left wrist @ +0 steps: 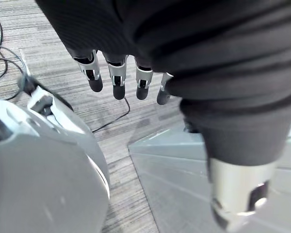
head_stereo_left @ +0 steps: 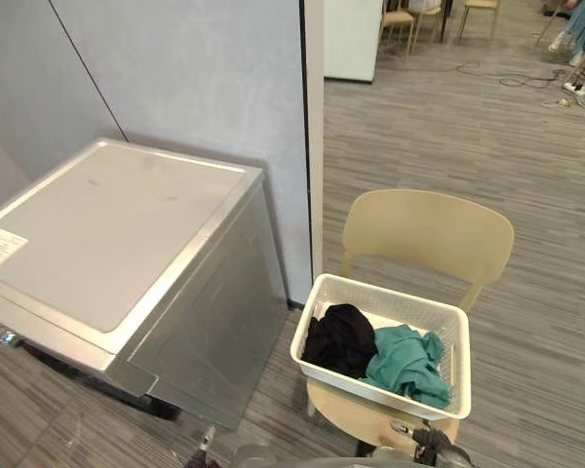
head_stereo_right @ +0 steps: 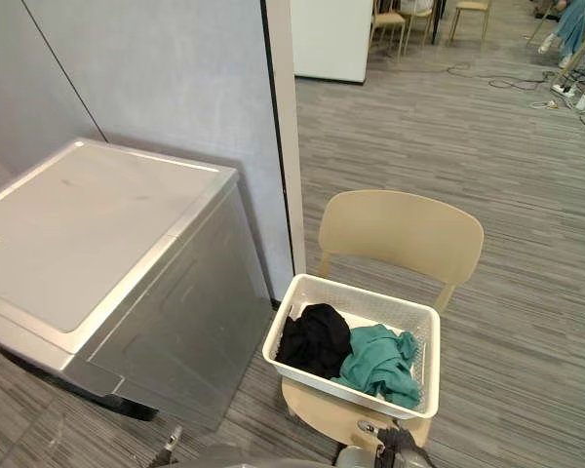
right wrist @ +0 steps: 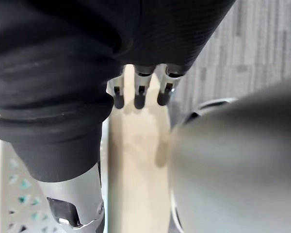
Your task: Pick up the laundry basket with both hands and put the clothes into the washing machine.
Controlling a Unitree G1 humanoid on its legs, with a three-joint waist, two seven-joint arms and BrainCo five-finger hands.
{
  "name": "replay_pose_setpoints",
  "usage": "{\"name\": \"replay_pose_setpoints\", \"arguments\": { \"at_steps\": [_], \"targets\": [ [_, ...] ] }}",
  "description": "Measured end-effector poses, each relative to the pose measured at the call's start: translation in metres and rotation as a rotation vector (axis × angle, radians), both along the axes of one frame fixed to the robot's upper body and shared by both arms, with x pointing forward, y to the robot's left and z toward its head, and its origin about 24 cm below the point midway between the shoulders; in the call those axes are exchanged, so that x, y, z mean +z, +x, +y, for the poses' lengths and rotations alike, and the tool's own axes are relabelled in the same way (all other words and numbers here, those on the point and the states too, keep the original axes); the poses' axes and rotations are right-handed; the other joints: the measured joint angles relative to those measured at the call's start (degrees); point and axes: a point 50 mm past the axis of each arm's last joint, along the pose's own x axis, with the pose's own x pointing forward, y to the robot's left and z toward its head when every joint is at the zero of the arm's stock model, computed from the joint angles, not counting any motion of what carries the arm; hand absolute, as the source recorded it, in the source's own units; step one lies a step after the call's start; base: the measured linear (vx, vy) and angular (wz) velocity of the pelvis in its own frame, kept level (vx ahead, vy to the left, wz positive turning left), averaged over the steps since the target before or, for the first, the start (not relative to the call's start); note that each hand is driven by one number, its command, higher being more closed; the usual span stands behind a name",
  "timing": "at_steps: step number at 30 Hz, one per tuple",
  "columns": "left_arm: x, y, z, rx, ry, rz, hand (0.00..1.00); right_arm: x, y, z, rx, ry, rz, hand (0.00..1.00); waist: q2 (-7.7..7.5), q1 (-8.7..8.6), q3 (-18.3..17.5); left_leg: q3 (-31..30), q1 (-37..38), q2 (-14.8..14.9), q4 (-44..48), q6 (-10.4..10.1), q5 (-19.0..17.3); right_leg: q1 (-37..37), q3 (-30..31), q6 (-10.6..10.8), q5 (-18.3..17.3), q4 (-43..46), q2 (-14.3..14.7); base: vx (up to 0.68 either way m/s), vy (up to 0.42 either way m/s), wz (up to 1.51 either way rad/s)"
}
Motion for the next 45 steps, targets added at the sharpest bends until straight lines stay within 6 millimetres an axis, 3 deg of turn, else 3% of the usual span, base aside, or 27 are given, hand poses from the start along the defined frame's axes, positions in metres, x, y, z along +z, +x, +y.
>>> {"name": "replay_pose_setpoints", "arguments": {
  "at_steps": [3,4,5,7,10,13,14,15,17,18,19,20,21,22,23,24,25,27,33,36,37,38,40,42,43,44,45],
  "targets": [
    [0.001,0.006,-0.002,-0.027,-0.008,-0.021,0.0,0.0,-0.008,-0.007,-0.106,0.013,-0.002,0.0,0.42,-1.24,-0.38,-2.01,6.33,2.84,-7.37,-2.39,2.88,-3.04,-1.22,0.07,2.39,-1.29,-0.44,-0.14,0.178,0.4],
    [0.001,0.012,-0.006,-0.072,-0.012,-0.031,0.0,0.0,-0.011,-0.011,-0.147,0.015,-0.004,0.0,1.13,-2.59,-1.01,-1.24,8.5,3.56,-16.21,0.57,9.51,-4.31,-2.47,0.54,3.98,-1.46,-0.78,-0.16,0.212,0.64],
    [0.001,0.016,-0.011,-0.107,-0.02,-0.037,0.0,0.0,-0.013,-0.014,-0.163,0.012,-0.002,0.0,1.44,-3.31,-1.28,-1.13,9.36,3.7,-20.73,0.97,10.24,-4.93,-3.21,1.22,5.03,-1.38,-0.86,-0.19,0.284,0.79],
    [0.002,0.022,-0.016,-0.182,-0.014,-0.047,0.0,-0.004,-0.027,-0.009,-0.165,0.033,0.046,0.0,-0.76,-3.76,-2.52,0.49,11.75,2.17,-28.84,-2.8,5.22,-5.98,-3.09,2.84,7.92,-2.23,-2.94,-0.11,0.218,0.61],
    [0.004,0.037,-0.026,-0.301,-0.007,-0.089,0.0,-0.007,-0.035,-0.005,-0.102,0.033,0.083,0.0,-1.04,-4.38,-2.53,3.88,17.25,0.91,-37.46,-6.97,-0.48,-5.89,-4.61,5.21,9.88,0.31,-6.37,-0.07,0.229,0.45],
    [0.004,0.038,-0.036,-0.363,-0.016,-0.098,0.0,-0.007,-0.037,-0.002,-0.05,0.034,0.097,0.0,-2.58,-3.98,-2.13,8.38,21.04,-5.12,-44.01,-7.16,-2.13,-5.54,-3.08,6.3,14.11,-0.87,-11.79,-0.18,0.266,0.15],
    [0.003,0.035,-0.034,-0.36,-0.012,-0.092,0.0,-0.007,-0.036,-0.002,-0.039,0.031,0.098,0.0,-2.58,-3.96,-2.13,8.97,21.23,-5.62,-44.4,-6.56,-2.82,-5.21,-2.87,6.14,14.72,-1.98,-11.95,-0.18,0.197,-0.02],
    [0.003,0.031,-0.029,-0.357,0.002,-0.085,0.0,-0.007,-0.033,-0.002,-0.016,0.025,0.095,0.0,-2.66,-4.01,-1.99,9.69,20.94,-6.05,-44.25,-5.84,-4.86,-4.73,-2.38,6.33,14.09,-3.64,-11.84,-0.2,0.091,0.06],
    [0.002,0.024,-0.024,-0.328,0.008,-0.063,0.0,-0.005,-0.026,-0.008,-0.001,0.009,0.08,0.0,-1.05,-4.02,-0.74,9.97,20.18,-3.88,-43.16,-5.83,-7.32,-7.18,1.14,5.52,7.08,3.05,-10.31,-0.21,0.024,0.27],
    [0.001,0.019,-0.021,-0.294,0.006,-0.048,0.0,-0.004,-0.024,-0.009,0.003,0.01,0.068,0.0,-0.95,-4.19,-0.76,9.44,18.71,-2.76,-42.12,-8.03,-8.62,-11.4,6.18,6.55,2.66,16.04,-9.06,-0.13,-0.092,0.54],
    [0.001,0.013,-0.015,-0.261,0.013,-0.036,0.0,-0.005,-0.026,-0.006,0.007,0.019,0.075,0.0,-1.69,-3.58,-0.53,7.75,17.7,-2.77,-40.11,-8.71,-9.01,-13.59,11.16,7.4,-5.36,30.25,-6.62,-0.09,-0.127,0.74],
    [0.001,0.012,-0.012,-0.243,0.018,-0.035,0.0,-0.005,-0.03,-0.005,0.012,0.022,0.088,0.0,-2.27,-2.8,-0.56,5.75,16.67,-3.08,-38.35,-9.08,-9.75,-13.16,14.3,7.8,-10.89,34.46,-4.68,-0.06,-0.155,0.56],
    [0.001,0.012,-0.012,-0.233,0.014,-0.037,0.0,-0.005,-0.032,-0.007,0.017,0.018,0.094,0.0,-2.77,-2.37,-0.53,4.91,16.29,-3.23,-37.92,-9.01,-10.29,-12.11,16.18,9.75,-12.55,32.63,-4.21,-0.01,-0.117,0.32],
    [-0.001,0.008,-0.016,-0.221,-0.011,-0.024,0.0,-0.003,-0.03,-0.017,0.028,-0.005,0.09,0.0,-0.62,-1.93,-0.85,3.7,15.28,-2.19,-37.58,-8.62,-10.66,-10.07,17.45,11.72,-14.85,27.67,-1.65,-0.09,-0.151,0.01],
    [-0.003,0.003,-0.026,-0.218,-0.049,-0.01,0.0,-0.001,-0.027,-0.022,0.033,-0.021,0.08,0.0,1.49,-1.26,-1.64,2.56,12.59,-1.34,-37.59,-6.03,-10.19,-10.87,19.25,12.53,-14.73,26.3,1.18,-0.11,-0.153,0.03],
    [-0.003,0.005,-0.023,-0.218,-0.045,-0.015,0.0,-0.002,-0.027,-0.019,0.032,-0.014,0.077,0.0,1.24,-1.22,-1.67,1.95,11.39,-1.25,-37.63,-6.2,-10.11,-12.05,21.22,12.95,-16.38,30.29,3.04,-0.11,-0.194,0.21],
    [-0.002,0.004,-0.018,-0.187,-0.036,-0.021,0.0,-0.005,-0.032,-0.011,0.028,0.01,0.091,0.0,-1.44,-1.02,-1.45,0.67,10.82,-2.43,-38.42,-6.61,-9.22,-11.45,23.77,7.46,-21.02,31.25,4.5,-0.04,-0.226,0.32],
    [-0.002,0.004,-0.014,-0.084,-0.051,-0.037,0.0,-0.005,-0.036,-0.012,0.021,0.006,0.098,0.0,-1.3,-1.0,-2.25,-2.38,8.19,-2.51,-38.74,-2.93,-5.89,-9.97,21.28,6.94,-18.51,25.57,4.42,0.0,-0.192,0.48],
    [0.0,0.01,-0.011,-0.044,-0.028,-0.05,0.0,-0.007,-0.042,-0.005,0.076,0.013,0.124,0.0,-2.25,0.62,-4.08,-4.97,3.44,-4.4,-38.11,-4.55,-3.08,-2.83,16.0,7.08,-10.39,10.21,3.48,0.05,0.068,0.52],
    [0.007,0.034,0.001,-0.081,0.03,-0.118,0.0,-0.008,-0.033,0.005,0.127,0.024,0.11,0.0,-5.13,0.2,-3.1,-5.82,-6.47,-7.04,-21.85,-4.59,-3.07,-1.21,13.5,7.65,-10.1,9.66,-0.26,0.0,0.086,0.71],
    [0.008,0.041,-0.002,-0.074,0.022,-0.138,0.0,-0.007,-0.029,0.004,0.129,0.018,0.1,0.0,-4.68,0.09,-1.82,-4.09,-9.59,-6.04,-13.55,-4.54,-2.92,1.55,11.3,7.66,-9.82,8.16,-1.82,-0.05,0.155,0.88],
    [0.01,0.044,0.001,-0.067,0.038,-0.155,0.0,-0.006,-0.027,0.003,0.134,0.004,0.097,0.0,-5.14,0.67,-0.8,-1.37,-11.55,-4.62,-9.21,-2.28,-3.91,3.59,10.45,7.55,-9.85,6.94,-2.73,-0.07,0.172,0.61],
    [0.009,0.04,-0.001,-0.057,0.044,-0.144,0.0,-0.004,-0.022,0.0,0.15,-0.021,0.085,0.0,-4.27,0.56,-1.29,0.89,-12.15,-1.08,-12.1,0.05,-5.18,5.29,9.81,8.21,-9.52,5.04,-3.03,-0.06,0.146,0.18],
    [0.007,0.03,0.001,-0.029,0.046,-0.122,0.0,-0.002,-0.013,0.0,0.176,-0.035,0.058,0.0,-3.68,0.49,-1.28,0.92,-13.23,2.45,-17.98,0.28,-5.09,5.29,10.09,9.22,-9.54,4.22,-3.51,0.03,0.289,0.02],
    [0.007,0.023,0.004,0.007,0.047,-0.11,0.0,-0.002,-0.012,0.001,0.184,-0.034,0.055,0.0,-3.78,0.52,-1.31,2.4,-14.09,4.32,-20.45,-0.97,-4.25,5.37,10.51,10.51,-9.68,3.99,-4.53,0.09,0.385,0.02],
    [0.006,0.021,0.006,0.018,0.05,-0.105,0.0,-0.003,-0.013,0.003,0.182,-0.028,0.057,0.0,-4.36,0.5,-1.48,4.51,-14.12,4.16,-19.93,-2.06,-3.02,5.46,11.2,10.97,-9.86,3.8,-5.57,0.19,0.472,0.05],
    [0.005,0.003,0.013,0.064,0.066,-0.062,0.0,-0.005,-0.018,0.007,0.16,-0.008,0.075,0.0,-5.21,0.55,-2.74,8.4,-14.32,1.31,-19.79,-2.59,-3.27,5.47,13.95,12.71,-9.66,2.08,-7.61,0.19,0.378,0.03]
  ]
}}
